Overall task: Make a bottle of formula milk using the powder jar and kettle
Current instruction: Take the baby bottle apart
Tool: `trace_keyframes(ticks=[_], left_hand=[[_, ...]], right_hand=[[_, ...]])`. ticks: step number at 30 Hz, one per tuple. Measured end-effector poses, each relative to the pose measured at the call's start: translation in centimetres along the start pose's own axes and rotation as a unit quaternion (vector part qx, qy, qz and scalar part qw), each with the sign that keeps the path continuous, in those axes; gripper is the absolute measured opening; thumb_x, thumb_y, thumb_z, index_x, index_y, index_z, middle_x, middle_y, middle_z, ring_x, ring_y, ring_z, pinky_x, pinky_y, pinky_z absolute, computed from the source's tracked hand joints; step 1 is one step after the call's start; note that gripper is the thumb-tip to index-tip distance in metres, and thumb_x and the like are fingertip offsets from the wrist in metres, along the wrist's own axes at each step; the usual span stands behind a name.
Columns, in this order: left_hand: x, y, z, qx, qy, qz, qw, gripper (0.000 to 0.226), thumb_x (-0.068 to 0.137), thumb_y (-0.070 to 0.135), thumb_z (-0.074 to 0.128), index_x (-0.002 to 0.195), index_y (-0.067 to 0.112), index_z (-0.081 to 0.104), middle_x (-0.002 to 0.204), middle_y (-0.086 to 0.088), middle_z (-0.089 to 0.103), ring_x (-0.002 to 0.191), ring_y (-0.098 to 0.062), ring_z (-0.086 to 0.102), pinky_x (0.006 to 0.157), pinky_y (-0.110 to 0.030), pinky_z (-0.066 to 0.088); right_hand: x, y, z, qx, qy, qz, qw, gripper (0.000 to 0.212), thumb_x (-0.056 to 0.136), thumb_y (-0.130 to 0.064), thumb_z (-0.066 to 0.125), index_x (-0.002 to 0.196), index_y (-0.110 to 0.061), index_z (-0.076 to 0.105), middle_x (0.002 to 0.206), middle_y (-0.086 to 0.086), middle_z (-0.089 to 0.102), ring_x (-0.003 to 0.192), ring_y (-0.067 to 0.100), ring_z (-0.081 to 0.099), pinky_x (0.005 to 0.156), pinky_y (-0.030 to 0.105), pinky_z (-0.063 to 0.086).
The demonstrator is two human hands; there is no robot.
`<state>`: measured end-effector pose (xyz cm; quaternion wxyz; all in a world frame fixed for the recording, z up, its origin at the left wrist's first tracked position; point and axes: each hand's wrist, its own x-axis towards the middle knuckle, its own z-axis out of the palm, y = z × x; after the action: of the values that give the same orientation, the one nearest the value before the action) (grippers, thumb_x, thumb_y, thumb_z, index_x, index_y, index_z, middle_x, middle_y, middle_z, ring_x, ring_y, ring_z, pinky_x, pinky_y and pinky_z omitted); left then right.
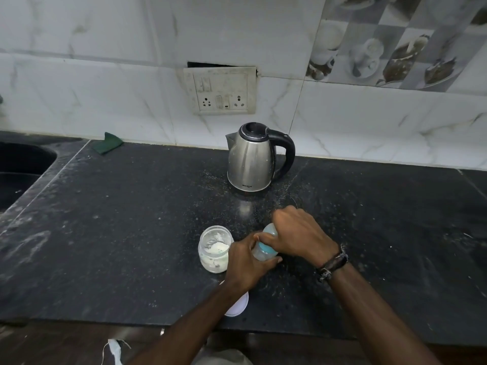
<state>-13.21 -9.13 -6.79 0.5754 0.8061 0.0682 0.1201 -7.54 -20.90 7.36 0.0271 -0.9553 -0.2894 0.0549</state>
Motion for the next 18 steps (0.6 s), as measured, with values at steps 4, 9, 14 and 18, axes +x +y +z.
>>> trace_keyframes(ticks=[4, 9, 14, 18], left_hand=[[0.1, 0.3, -0.3, -0.006, 0.002, 0.004, 1.000, 0.049, 0.060, 0.041, 0.091, 0.100, 0.047, 0.064, 0.095, 0.014, 0.077, 0.088, -0.004, 0.073, 0.079, -0.040, 0.061], [0.4, -0.1, -0.2, -0.015, -0.004, -0.003, 1.000, 0.048, 0.058, 0.043, 0.092, 0.098, 0.046, 0.065, 0.096, 0.008, 0.079, 0.088, -0.008, 0.074, 0.078, -0.044, 0.061], [0.3, -0.6, 0.2, -0.025, -0.005, -0.017, 1.000, 0.049, 0.054, 0.045, 0.093, 0.096, 0.036, 0.069, 0.089, 0.005, 0.079, 0.082, -0.011, 0.075, 0.075, -0.045, 0.060], [0.2, -0.7, 0.6, -0.029, -0.011, -0.031, 0.999, 0.049, 0.054, 0.042, 0.094, 0.094, 0.030, 0.069, 0.087, 0.005, 0.078, 0.080, -0.010, 0.074, 0.074, -0.043, 0.060]], right_hand=[[-0.2, -0.3, -0.1, -0.003, 0.015, -0.001, 1.000, 0.045, 0.089, -0.061, 0.055, 0.088, -0.016, 0.049, 0.104, 0.012, 0.062, 0.088, 0.026, 0.057, 0.068, 0.030, 0.031], [-0.6, -0.5, -0.2, 0.003, 0.030, 0.003, 1.000, 0.042, 0.089, -0.057, 0.057, 0.085, -0.016, 0.046, 0.102, 0.013, 0.062, 0.079, 0.024, 0.049, 0.068, 0.030, 0.031], [-0.9, -0.7, 0.0, 0.000, 0.027, -0.004, 1.000, 0.041, 0.088, -0.053, 0.059, 0.089, -0.012, 0.054, 0.103, 0.013, 0.062, 0.085, 0.028, 0.056, 0.067, 0.030, 0.031], [-0.9, -0.7, 0.2, 0.001, 0.021, -0.005, 1.000, 0.042, 0.089, -0.050, 0.059, 0.097, -0.009, 0.057, 0.108, 0.014, 0.061, 0.093, 0.031, 0.059, 0.068, 0.031, 0.032]])
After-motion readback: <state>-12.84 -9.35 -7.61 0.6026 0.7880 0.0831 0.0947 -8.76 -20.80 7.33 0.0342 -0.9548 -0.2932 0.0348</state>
